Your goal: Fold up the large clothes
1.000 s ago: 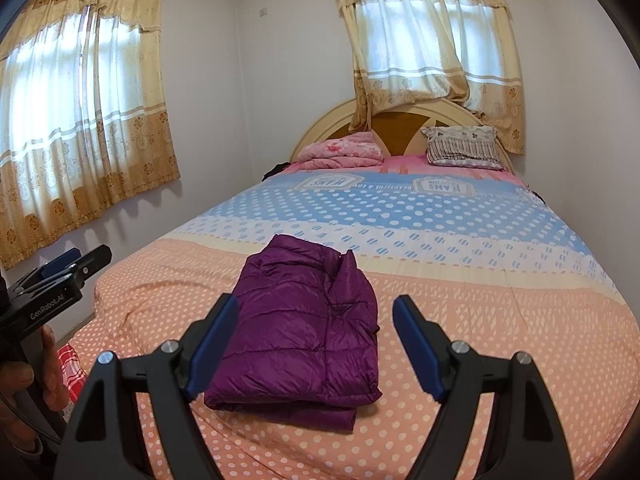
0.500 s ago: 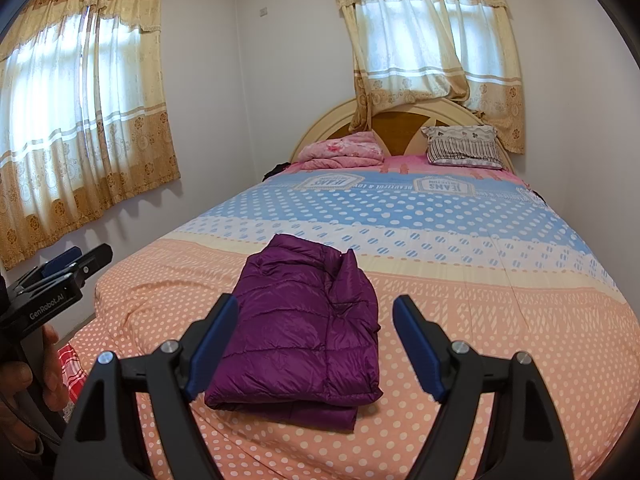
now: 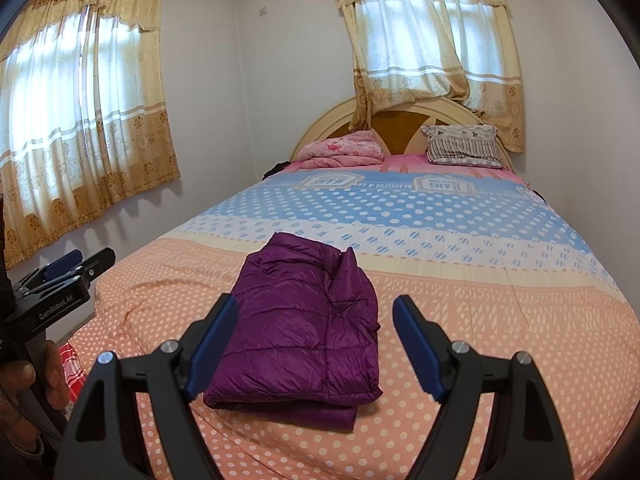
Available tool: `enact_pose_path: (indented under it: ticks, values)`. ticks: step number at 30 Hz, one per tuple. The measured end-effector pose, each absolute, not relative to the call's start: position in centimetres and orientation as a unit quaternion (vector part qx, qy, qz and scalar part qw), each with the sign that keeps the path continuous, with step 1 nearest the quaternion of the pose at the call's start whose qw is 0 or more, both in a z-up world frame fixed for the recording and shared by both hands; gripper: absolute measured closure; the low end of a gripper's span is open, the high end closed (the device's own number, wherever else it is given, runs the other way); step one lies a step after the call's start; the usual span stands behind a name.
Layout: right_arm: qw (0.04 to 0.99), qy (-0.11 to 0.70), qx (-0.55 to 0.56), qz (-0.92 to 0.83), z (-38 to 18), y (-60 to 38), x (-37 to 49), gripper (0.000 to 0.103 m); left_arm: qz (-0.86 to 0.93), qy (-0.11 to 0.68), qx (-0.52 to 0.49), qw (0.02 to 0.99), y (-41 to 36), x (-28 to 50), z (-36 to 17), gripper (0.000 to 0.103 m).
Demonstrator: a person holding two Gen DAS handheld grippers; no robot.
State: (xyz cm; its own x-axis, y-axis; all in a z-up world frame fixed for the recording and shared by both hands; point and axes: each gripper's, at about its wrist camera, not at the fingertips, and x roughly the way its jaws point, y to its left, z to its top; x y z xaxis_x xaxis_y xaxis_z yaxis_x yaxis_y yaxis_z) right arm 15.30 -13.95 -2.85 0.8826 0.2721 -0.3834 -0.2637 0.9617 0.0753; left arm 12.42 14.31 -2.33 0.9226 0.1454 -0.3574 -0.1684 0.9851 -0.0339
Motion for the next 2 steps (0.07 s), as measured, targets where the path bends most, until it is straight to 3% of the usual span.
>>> enact_pose_path:
  ticks: [2]
  values:
    - [0.970, 0.201, 0.010, 0.137, -2.98, -13.79, 15.34, 0.021, 0.076, 0.183, -0.034, 0.980, 14.41, 12.51, -2.41, 0.024]
